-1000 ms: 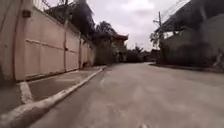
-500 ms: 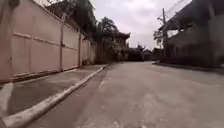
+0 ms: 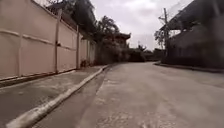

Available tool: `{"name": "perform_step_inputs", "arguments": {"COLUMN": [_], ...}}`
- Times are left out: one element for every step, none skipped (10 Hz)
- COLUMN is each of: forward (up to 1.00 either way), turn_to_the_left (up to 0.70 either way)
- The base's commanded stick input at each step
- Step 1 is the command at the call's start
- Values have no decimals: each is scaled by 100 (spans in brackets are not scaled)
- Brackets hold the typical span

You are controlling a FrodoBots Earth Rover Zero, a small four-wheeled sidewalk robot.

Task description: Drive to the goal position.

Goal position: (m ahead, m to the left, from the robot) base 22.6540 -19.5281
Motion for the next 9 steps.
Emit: {"name": "perform_step_inputs", "arguments": {"forward": [100, 100, 100, 100, 100, 100, 100, 100, 100], "turn_to_the_left": [0, 0, 0, 0, 0, 0, 0, 1, 4]}}
